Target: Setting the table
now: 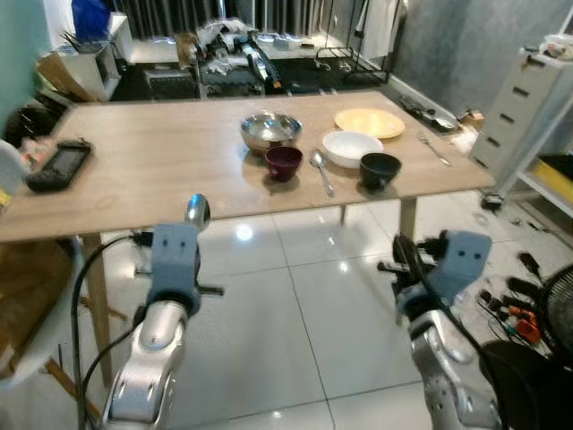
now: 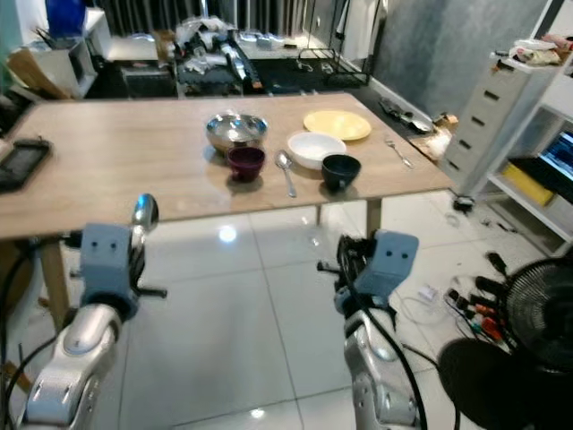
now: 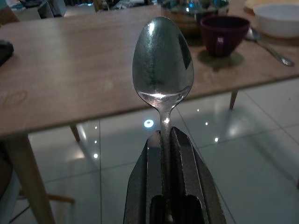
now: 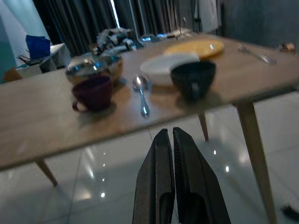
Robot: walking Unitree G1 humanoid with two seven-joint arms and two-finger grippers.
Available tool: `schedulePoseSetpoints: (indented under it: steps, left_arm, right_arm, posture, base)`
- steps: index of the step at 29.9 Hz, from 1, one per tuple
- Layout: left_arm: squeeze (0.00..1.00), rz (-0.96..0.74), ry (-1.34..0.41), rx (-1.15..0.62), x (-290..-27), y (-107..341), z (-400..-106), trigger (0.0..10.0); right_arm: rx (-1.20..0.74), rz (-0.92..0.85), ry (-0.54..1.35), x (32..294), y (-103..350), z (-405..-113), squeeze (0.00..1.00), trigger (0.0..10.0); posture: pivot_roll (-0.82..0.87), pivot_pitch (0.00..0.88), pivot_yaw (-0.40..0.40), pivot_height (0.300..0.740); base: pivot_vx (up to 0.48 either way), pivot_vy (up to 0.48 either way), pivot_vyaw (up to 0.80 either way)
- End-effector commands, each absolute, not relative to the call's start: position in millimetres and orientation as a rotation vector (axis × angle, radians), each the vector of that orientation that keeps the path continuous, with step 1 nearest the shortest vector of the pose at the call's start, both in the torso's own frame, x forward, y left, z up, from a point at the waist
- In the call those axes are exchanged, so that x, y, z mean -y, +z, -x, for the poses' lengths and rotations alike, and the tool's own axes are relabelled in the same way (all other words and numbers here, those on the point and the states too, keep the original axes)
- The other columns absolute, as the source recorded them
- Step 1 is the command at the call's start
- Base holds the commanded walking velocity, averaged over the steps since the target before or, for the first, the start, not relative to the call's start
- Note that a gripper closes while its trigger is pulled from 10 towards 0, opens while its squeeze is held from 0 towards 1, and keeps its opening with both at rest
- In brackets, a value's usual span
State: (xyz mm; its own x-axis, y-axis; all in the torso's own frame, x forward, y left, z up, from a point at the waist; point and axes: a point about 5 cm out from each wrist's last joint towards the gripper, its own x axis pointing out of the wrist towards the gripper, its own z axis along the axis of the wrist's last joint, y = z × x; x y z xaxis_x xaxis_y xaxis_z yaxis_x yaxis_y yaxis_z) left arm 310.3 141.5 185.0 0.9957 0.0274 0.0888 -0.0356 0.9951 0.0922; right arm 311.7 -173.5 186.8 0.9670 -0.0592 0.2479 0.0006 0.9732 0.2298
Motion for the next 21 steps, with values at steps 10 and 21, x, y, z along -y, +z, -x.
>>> schedulePoseSetpoints:
  steps: [10,21]
  left_arm:
    - [0.0,-0.101,0.053,0.073,-148.1,180.7,-310.1,10.0]
    - [0.0,-0.103,0.051,0.077,-149.1,181.7,-312.8,10.0]
  right_arm:
    - [0.251,-0.215,-0.064,175.4,184.7,-311.9,0.0,10.0]
    - [0.265,-0.214,-0.064,175.3,186.9,-311.4,0.0,10.0]
  posture:
    - [0.09,0.066,0.037,0.74]
    - [0.09,0.066,0.038,0.74]
  base:
    - [0.472,0.0,0.0]
    - [0.472,0.0,0.0]
